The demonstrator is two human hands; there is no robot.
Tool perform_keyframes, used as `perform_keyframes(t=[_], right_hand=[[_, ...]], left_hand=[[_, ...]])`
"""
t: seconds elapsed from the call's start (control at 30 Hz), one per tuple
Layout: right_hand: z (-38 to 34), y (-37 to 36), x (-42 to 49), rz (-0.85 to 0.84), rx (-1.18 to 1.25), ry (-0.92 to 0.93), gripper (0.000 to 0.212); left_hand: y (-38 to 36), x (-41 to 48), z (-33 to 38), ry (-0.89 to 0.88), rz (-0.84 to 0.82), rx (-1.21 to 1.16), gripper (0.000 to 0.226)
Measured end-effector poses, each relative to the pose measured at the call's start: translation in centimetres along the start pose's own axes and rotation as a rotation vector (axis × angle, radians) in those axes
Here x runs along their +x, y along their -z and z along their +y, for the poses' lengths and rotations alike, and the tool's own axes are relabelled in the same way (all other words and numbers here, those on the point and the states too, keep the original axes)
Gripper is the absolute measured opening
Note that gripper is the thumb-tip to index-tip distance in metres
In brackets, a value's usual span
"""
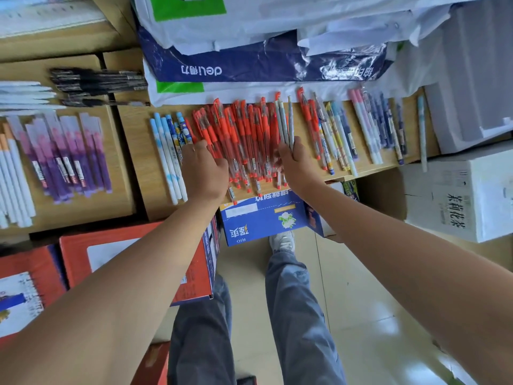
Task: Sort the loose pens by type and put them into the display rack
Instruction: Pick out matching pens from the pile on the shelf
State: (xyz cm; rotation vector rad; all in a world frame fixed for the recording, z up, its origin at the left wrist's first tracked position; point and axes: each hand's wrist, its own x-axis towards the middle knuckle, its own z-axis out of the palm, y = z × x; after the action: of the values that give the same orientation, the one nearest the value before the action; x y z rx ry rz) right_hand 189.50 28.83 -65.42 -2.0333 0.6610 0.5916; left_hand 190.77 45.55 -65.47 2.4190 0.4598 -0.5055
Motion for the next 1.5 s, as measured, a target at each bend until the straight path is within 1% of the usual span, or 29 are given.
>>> perform_keyframes(t=[0.07, 0.13, 0.27, 0.33, 0.47, 0.57, 0.7, 0.83, 0.97, 1.1, 1.27, 1.4, 1.5], right_hand=[[-0.2, 0.4, 0.2, 0.008, 0.005, 0.001, 0.030], [-0.4, 0.7, 0.3, -0.001, -0.004, 0.004, 0.025], [-0.9, 0.7, 0.6, -0.024, -0.016, 0.007, 0.023], [-1.0, 0.6, 0.6, -0.044, -0.035, 0.002, 0.025], [-1.0, 0.6, 0.9, -0.046, -0.020, 0.011, 0.024], [-0.8, 0.9, 1.0, -0.037, 0.007, -0.003, 0.022], [-0.6, 1.3, 1.0, -0.021, -0.029, 0.001, 0.024], [-0.5, 1.3, 1.1, -0.019, -0.035, 0.006, 0.023], [-0.1, 1.6, 1.2, -0.023, -0.031, -0.022, 0.028], [0.4, 1.8, 1.3, -0.013, -0.023, -0.021, 0.027], [0.4, 2.0, 1.4, -0.021, -0.022, -0.022, 0.034], [0.5, 1.9, 1.5, -0.024, -0.032, -0.014, 0.028], [0.6, 1.8, 1.6, -0.019, -0.045, -0.007, 0.027]], left_hand=[[0.2, 0.2, 0.4, 0.024, 0.002, -0.002, 0.047], [0.4, 0.3, 0.5, 0.034, 0.022, -0.003, 0.046], [0.3, 0.2, 0.5, 0.041, 0.023, 0.009, 0.037], [0.1, 0.3, 0.7, 0.060, 0.019, 0.007, 0.036], [-0.3, 0.9, 1.0, 0.110, 0.018, -0.018, 0.043], [-0.5, 1.1, 1.0, 0.143, 0.037, -0.043, 0.045], [-0.5, 1.1, 0.8, 0.162, 0.034, -0.050, 0.048], [-0.3, 1.3, 0.9, 0.210, 0.047, -0.086, 0.047], [-0.7, 1.4, 1.3, 0.246, 0.050, -0.049, 0.044], [-1.4, 1.3, 1.7, 0.230, 0.028, -0.021, 0.052], [-1.3, 1.4, 1.3, 0.201, 0.072, -0.014, 0.047], [-1.3, 1.6, 1.1, 0.197, 0.058, -0.010, 0.051], [-1.5, 1.5, 1.2, 0.191, 0.049, -0.005, 0.053]])
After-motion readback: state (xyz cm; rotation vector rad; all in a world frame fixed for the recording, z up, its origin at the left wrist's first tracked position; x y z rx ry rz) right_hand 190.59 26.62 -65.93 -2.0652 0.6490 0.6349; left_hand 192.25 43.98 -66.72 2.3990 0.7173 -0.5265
